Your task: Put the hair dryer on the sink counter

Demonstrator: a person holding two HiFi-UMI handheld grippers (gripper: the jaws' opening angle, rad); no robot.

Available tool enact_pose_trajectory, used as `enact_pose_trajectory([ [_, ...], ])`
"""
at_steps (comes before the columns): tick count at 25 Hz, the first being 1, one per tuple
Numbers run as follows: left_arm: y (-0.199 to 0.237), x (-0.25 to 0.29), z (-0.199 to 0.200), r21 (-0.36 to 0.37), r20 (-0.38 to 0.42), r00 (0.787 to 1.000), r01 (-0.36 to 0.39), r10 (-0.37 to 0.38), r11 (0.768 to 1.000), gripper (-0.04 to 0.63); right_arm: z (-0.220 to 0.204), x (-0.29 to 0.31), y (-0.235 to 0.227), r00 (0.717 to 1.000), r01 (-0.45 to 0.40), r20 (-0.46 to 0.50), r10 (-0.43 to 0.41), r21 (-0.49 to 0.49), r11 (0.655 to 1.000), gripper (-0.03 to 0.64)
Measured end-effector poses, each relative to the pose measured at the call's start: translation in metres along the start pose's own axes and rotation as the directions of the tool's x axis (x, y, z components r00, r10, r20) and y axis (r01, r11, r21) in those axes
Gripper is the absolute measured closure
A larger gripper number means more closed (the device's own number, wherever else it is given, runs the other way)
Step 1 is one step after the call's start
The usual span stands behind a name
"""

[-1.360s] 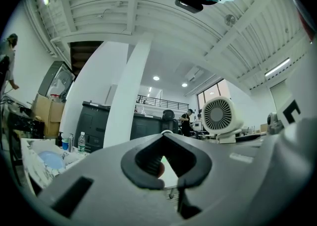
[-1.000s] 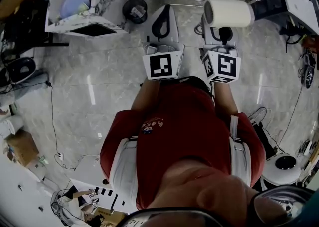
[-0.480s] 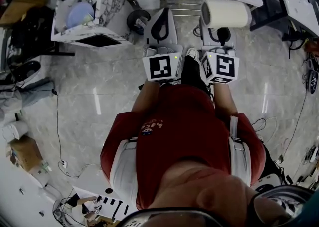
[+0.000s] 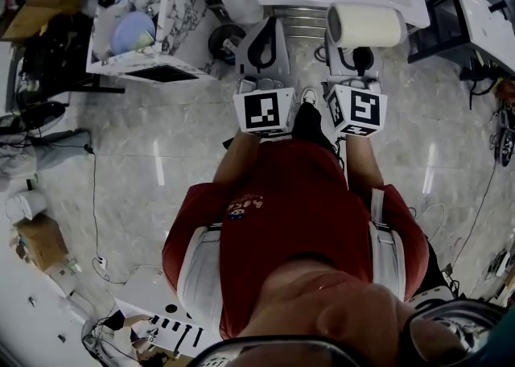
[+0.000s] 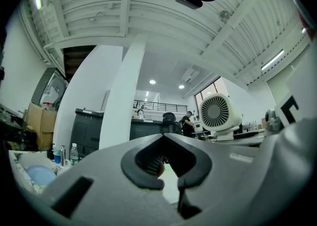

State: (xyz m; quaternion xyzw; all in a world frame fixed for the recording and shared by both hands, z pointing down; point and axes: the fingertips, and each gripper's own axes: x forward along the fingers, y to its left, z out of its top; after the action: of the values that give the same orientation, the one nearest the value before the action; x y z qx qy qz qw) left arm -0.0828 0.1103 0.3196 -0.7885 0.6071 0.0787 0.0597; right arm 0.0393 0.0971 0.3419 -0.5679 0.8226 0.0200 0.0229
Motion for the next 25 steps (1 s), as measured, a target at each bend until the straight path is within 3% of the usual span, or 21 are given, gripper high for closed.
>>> enact_pose_trajectory([
  [5, -0.001, 0.035, -0.005, 0.005, -0.016, 1.0, -0.014, 0.014, 1.0, 0.594, 0.003, 0.031, -0.023, 1.0, -0.01, 0.003, 0.01, 0.001, 1.0, 0.431],
  [9, -0.005, 0.071, 0.006, -0.015, 0.034, 0.999, -0.034, 0.034, 0.999, 0.594, 0.002, 0.055, -0.045, 1.0, -0.022, -0.007, 0.022, 0.008, 1.0, 0.431],
  [25, -0.039, 0.202, -0.01, 0.031, 0.024, 0.999, -0.033, 0.032, 0.999, 0.594, -0.007, 0.135, -0.147, 0.999, -0.02, -0.026, 0.021, 0.041, 0.999, 0.431],
])
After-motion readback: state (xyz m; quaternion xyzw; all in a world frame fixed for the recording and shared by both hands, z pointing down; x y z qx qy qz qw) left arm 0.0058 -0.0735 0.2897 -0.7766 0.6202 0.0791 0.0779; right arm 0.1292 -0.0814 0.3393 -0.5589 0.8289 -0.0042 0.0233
